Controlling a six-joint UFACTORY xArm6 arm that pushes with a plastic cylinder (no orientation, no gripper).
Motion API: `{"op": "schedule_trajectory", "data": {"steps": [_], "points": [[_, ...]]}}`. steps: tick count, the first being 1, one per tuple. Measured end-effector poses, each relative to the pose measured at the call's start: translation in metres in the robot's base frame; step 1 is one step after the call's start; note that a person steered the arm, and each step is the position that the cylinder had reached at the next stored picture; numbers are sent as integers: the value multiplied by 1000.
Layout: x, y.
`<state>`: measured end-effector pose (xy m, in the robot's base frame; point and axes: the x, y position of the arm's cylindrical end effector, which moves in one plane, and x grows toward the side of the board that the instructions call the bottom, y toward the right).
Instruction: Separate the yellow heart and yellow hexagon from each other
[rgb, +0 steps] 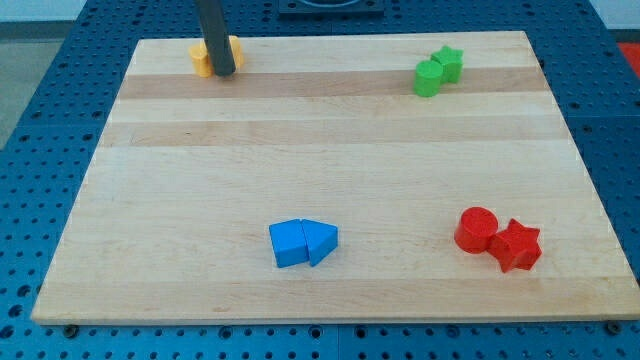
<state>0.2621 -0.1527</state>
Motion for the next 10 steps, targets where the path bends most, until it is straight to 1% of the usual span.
{"op": "schedule_trajectory", "data": {"steps": [1,2,3,4,5,6,7,8,10], "points": [[15,9],[2,56],[-66,56],[-70,32],[-71,-33],[-56,-48],[-43,-19],[-43,-14],[-19,12]]}}
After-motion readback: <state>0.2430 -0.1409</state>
